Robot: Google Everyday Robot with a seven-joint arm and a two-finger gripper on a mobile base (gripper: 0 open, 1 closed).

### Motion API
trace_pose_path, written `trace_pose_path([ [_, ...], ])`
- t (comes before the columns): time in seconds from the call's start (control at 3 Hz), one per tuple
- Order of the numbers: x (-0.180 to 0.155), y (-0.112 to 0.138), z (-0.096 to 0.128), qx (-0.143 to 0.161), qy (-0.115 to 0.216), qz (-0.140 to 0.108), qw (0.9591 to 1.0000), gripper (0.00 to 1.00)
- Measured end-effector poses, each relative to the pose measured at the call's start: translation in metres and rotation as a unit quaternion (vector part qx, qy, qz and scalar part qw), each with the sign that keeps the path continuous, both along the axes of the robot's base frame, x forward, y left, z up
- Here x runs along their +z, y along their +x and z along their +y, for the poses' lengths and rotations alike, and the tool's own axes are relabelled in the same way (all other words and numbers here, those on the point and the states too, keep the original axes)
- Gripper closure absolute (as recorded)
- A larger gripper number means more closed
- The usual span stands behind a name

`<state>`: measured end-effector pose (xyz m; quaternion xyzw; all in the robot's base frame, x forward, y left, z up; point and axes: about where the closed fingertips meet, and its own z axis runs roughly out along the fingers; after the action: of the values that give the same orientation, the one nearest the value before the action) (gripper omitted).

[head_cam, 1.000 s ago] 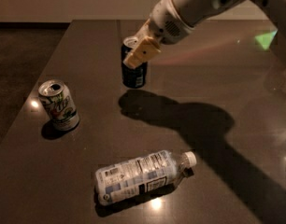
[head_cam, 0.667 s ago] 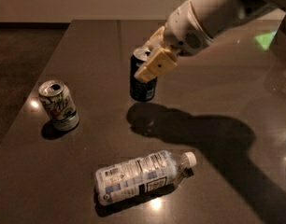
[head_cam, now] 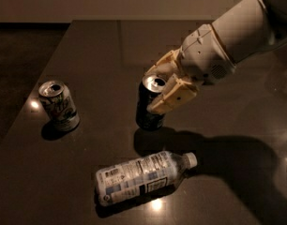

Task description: Move pepsi can near blue plastic bottle

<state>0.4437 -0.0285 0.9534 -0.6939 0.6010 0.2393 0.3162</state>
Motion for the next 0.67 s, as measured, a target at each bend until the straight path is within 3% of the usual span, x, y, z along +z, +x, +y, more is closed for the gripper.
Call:
trace_pose_path([
  [0.33, -0.008, -0.022, 0.003, 0.042, -0.007, -0.015, 0.9990, 1.00],
  [0.67, -0.019, -0.037, 0.011, 0.078, -0.030, -0.033, 0.9960, 0.82],
])
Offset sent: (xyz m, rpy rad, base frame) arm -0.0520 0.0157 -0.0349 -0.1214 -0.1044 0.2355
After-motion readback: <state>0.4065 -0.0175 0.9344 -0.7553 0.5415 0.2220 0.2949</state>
